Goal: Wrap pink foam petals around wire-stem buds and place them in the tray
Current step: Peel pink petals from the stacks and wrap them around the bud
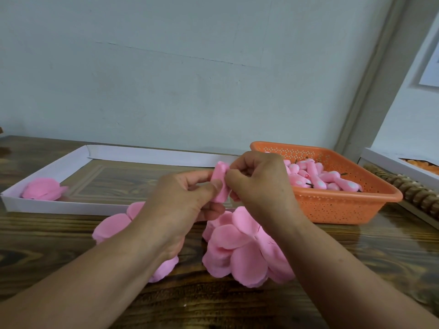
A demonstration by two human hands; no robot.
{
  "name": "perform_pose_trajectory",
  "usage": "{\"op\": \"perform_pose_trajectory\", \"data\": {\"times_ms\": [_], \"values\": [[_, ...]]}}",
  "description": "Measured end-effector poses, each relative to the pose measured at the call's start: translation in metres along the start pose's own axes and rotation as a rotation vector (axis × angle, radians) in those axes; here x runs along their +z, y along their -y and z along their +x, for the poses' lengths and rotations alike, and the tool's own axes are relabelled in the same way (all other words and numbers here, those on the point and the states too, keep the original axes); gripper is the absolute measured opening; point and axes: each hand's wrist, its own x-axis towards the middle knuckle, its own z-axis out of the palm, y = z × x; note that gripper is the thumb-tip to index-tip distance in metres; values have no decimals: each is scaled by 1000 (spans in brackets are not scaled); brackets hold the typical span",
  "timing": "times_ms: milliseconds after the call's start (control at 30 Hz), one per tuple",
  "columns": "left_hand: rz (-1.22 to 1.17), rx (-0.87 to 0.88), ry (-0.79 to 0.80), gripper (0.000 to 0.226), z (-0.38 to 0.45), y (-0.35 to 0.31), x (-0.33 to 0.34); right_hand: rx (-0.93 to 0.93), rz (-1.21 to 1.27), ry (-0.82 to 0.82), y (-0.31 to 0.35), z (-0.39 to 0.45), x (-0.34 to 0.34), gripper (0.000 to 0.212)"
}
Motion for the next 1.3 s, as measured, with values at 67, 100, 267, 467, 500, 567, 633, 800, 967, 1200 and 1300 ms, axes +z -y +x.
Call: {"op": "perform_pose_trajectory", "data": {"times_ms": [67,100,267,467,500,567,633,800,967,1200,1300], "values": [[17,7,-7,13,0,0,0,-31,-28,12,2,-2,0,24],[18,13,-9,12,0,0,0,-47,-41,16,3,-3,0,25],[11,56,2,10,-4,-2,1,-51,-53,32,7,-3,-2,28],[203,205,-45,25,-6,4,4,-29,-90,49,6,-2,-2,27],[213,205,-40,29,-7,4,4,-21,-88,62,6,-2,-3,26],[234,192,-10,27,-7,2,1,-9,-62,95,5,0,-6,27],[246,167,27,21,-5,0,-1,-19,-39,128,5,2,-10,28],[122,-18,257,19,1,-12,-10,-29,177,266,3,7,-22,23],[-39,-191,443,23,8,-10,-19,-34,372,405,-4,9,-24,21],[-311,-280,393,22,12,-4,-15,-16,332,295,-6,6,-15,14],[-347,-267,154,26,19,-3,-15,-252,18,91,-2,-4,-7,11]]}}
